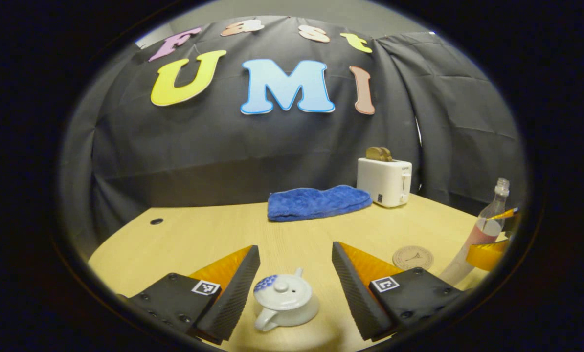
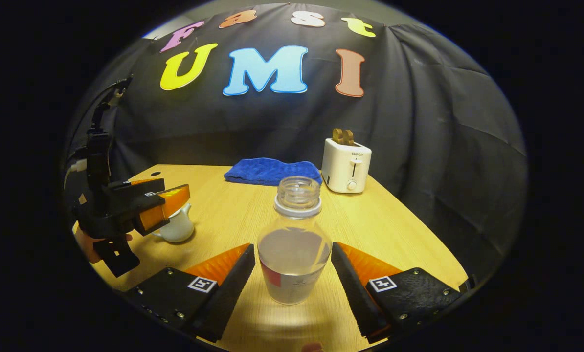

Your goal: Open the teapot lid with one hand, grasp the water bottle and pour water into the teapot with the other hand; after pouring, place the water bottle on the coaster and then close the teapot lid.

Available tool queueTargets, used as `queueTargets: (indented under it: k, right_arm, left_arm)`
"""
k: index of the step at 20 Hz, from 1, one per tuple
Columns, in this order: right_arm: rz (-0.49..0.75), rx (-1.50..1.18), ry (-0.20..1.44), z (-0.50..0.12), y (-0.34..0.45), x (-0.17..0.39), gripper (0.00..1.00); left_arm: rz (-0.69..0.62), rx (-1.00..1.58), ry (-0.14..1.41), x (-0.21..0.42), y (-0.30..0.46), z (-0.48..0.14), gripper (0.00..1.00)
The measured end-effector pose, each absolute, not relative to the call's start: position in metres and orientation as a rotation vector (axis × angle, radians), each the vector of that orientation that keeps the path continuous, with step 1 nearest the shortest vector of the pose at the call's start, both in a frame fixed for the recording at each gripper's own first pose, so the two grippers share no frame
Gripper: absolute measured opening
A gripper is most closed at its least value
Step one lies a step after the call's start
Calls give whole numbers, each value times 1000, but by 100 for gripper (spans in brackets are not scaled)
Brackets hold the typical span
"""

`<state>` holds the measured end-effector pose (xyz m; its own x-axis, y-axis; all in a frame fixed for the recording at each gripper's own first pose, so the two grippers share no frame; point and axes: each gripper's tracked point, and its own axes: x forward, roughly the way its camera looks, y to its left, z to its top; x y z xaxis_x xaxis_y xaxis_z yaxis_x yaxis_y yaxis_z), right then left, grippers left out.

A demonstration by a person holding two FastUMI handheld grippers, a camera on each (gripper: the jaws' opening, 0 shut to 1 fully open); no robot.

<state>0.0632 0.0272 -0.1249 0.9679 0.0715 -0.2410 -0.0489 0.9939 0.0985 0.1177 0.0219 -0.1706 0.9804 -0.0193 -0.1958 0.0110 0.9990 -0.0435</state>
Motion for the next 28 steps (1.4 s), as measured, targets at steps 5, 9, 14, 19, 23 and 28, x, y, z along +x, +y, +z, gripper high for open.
queueTargets:
  k: [5, 9, 14, 19, 23, 28]
  right_arm:
    - [67, 90, 292, -146, 38, 64, 97]
    - [60, 86, 309, -150, 37, 62, 97]
    - [51, 73, 320, -150, 33, 59, 97]
    - [51, 74, 327, -156, 33, 60, 97]
    - [49, 90, 338, -160, 32, 62, 98]
    - [49, 92, 356, -168, 31, 69, 98]
  left_arm:
    - [-6, -84, 217, 121, 24, -190, 91]
    - [-1, -79, 187, 114, 23, -187, 83]
    - [17, -58, 178, 114, 31, -192, 60]
    - [21, -3, 159, 114, 35, -199, 37]
    - [21, 44, 133, 112, 33, -191, 23]
    - [-3, 49, 128, 114, 31, -191, 12]
